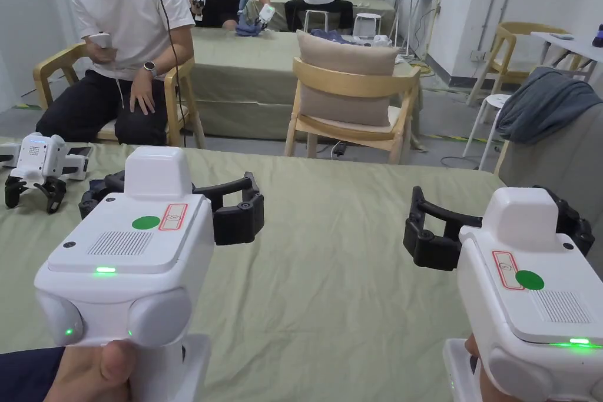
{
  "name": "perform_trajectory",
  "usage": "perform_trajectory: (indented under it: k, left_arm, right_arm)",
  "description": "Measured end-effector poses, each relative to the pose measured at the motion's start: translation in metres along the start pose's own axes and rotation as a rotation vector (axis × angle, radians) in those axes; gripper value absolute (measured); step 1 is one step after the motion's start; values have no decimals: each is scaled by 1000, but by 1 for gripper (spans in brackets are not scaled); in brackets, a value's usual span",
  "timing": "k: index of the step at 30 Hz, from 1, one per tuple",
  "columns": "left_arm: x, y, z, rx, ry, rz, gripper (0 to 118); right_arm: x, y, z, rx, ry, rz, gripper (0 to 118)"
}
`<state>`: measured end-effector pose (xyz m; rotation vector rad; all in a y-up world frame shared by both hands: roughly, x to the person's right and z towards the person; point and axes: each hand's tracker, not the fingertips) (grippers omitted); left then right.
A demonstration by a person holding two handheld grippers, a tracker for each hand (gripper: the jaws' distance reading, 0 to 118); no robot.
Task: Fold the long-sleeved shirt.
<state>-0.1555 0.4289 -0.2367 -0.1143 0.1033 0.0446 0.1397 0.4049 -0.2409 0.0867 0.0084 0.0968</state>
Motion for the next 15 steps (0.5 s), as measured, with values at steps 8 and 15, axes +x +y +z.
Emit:
perform_trajectory:
  k: [8, 15]
  left_arm:
    - [-3, 1, -1, 6, 24, 34, 111]
    - [-1, -2, -1, 0, 5, 21, 111]
  right_arm:
    - [2, 1, 1, 4, -4, 2, 118]
    - [2, 2, 1, 5, -5, 4, 118]
